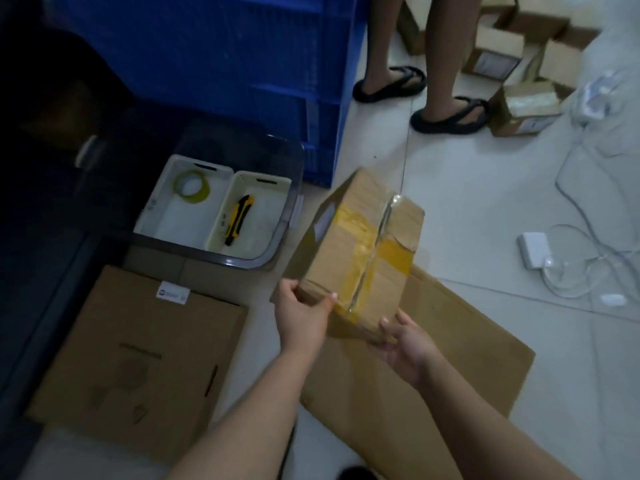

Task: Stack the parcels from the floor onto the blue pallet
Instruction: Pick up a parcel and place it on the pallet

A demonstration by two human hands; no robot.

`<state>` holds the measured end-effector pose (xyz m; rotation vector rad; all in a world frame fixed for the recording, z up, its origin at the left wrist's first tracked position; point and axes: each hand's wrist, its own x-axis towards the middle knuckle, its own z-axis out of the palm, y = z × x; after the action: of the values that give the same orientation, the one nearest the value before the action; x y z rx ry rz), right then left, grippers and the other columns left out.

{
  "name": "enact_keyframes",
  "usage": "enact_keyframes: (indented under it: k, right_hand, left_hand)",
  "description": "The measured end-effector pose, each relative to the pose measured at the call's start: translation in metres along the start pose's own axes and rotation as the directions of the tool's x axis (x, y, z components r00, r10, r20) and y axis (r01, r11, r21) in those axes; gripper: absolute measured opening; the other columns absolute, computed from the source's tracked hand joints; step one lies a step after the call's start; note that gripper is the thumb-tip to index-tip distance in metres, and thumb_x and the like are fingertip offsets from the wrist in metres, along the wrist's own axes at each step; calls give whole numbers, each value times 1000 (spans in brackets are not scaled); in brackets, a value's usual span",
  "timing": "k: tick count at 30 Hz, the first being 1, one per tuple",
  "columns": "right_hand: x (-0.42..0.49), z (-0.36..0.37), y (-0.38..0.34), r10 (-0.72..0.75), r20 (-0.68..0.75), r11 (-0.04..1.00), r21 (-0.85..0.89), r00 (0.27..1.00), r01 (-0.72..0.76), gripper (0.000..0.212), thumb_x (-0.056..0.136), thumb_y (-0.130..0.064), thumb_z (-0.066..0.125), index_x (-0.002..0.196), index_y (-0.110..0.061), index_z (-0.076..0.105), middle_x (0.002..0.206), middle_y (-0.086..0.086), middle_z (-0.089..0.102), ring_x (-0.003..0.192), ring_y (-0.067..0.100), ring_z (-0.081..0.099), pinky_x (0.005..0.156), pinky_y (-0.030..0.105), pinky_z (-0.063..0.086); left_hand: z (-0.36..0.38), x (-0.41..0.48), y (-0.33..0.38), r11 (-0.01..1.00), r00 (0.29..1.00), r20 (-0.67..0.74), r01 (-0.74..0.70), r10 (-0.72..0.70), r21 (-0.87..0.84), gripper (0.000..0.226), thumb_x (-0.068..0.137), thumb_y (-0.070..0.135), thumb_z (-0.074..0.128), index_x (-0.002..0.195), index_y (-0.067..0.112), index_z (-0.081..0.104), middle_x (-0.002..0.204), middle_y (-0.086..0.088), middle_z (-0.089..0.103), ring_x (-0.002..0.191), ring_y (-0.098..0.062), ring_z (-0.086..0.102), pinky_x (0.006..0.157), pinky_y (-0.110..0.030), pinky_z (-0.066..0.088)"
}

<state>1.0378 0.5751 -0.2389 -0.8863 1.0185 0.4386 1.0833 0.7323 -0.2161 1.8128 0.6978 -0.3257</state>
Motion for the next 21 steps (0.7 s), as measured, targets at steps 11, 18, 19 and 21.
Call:
enact_keyframes:
  k: [11,18,19,21]
  right_hand:
    - [-180,14,0,137,95,862,-502,986,-71,14,90,0,51,92,-8,62,80,8,62,62,19,59,53,25,47]
    - [-244,34,79,241,183,706,-707,953,-43,14,89,-19,59,99,-10,64,69,1,70,63,15,65,57,30,51]
    - [-254,34,97,261,204,675,-737,943,-28,14,89,-20,59,99,-12,64,73,0,70,68,15,65,61,30,51]
    - [-274,36,136,319,232,594,-804,919,-3,17,89,-23,61,102,-13,63,89,3,66,81,18,61,68,32,49]
  left_hand:
    - [-98,-183,30,999,967,-252,40,-45,-25,46,68,25,80,98,19,47,96,0,57,82,-15,58,57,-16,40]
    - [-175,-289,-35,983,845,-519,39,-129,-181,50,66,23,81,103,13,50,102,-2,58,87,-14,56,69,-15,39]
    - [-189,-308,-46,980,808,-571,41,-146,-193,50,66,22,81,104,12,50,101,-1,56,87,-13,54,69,-11,35]
    - [-212,-350,-70,975,735,-654,41,-178,-219,50,67,20,81,105,10,51,101,2,50,87,-11,50,69,-7,31]
